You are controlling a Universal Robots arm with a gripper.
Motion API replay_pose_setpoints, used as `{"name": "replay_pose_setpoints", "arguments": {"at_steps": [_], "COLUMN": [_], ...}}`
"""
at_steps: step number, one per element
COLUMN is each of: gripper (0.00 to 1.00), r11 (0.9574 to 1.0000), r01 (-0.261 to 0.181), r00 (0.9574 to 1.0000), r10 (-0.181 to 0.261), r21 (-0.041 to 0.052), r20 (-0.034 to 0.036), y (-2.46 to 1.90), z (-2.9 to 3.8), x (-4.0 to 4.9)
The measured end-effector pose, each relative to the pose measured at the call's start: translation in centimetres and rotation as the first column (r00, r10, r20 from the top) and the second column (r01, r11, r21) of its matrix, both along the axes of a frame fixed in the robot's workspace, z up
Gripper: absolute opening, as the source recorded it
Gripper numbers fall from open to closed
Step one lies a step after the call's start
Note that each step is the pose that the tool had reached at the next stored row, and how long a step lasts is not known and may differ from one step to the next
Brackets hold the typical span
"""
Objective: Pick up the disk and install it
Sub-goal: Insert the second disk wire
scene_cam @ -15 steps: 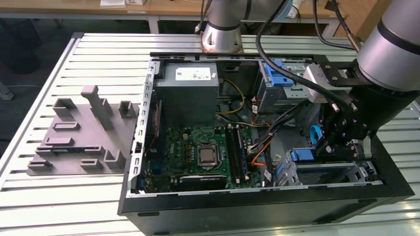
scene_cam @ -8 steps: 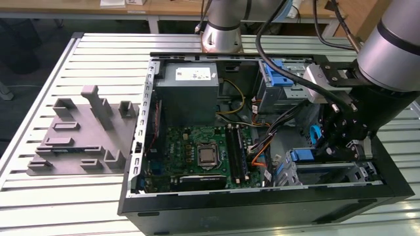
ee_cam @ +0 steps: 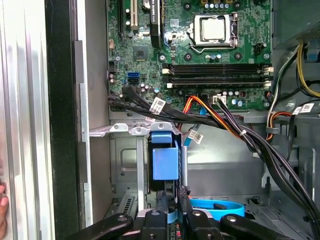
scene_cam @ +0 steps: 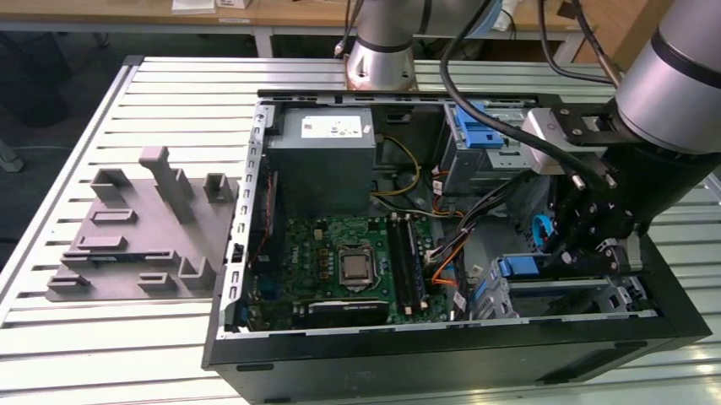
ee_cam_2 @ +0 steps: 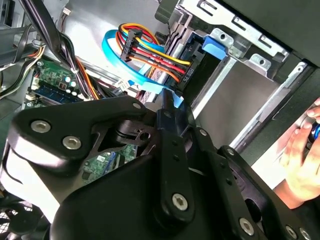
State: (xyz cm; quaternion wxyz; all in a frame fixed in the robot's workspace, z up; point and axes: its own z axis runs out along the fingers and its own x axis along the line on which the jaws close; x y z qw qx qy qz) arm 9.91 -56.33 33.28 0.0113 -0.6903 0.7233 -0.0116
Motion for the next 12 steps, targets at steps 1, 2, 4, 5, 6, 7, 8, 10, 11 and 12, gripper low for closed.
{"name": "replay_pose_setpoints", "arguments": {"at_steps": [1,2,4,5,6,7,8,10,11,12], "gripper": [0.24,0.24,0.24,0.24,0.24,0.24,0.24,0.24,0.24,0.24], "r11": [1.0,1.0,1.0,1.0,1.0,1.0,1.0,1.0,1.0,1.0], "r01": [0.0,0.0,0.0,0.0,0.0,0.0,0.0,0.0,0.0,0.0], "r00": [1.0,1.0,1.0,1.0,1.0,1.0,1.0,1.0,1.0,1.0], "r10": [0.0,0.0,0.0,0.0,0.0,0.0,0.0,0.0,0.0,0.0], "r21": [0.0,-0.0001,-0.0001,0.0,0.0001,0.0,-0.0001,-0.0002,-0.0002,0.0], "r20": [0.0,0.0,0.0,0.0,0.0,0.0,0.0,0.0,0.0,0.0], "y": [0.0,0.0,0.0,0.0,0.0,0.0,0.0,0.0,0.0,0.0], "z": [0.03,0.07,0.13,0.15,0.16,0.19,0.21,0.26,0.3,0.31], "x": [0.0,0.0,0.0,0.0,0.0,0.0,0.0,0.0,0.0,0.0]}}
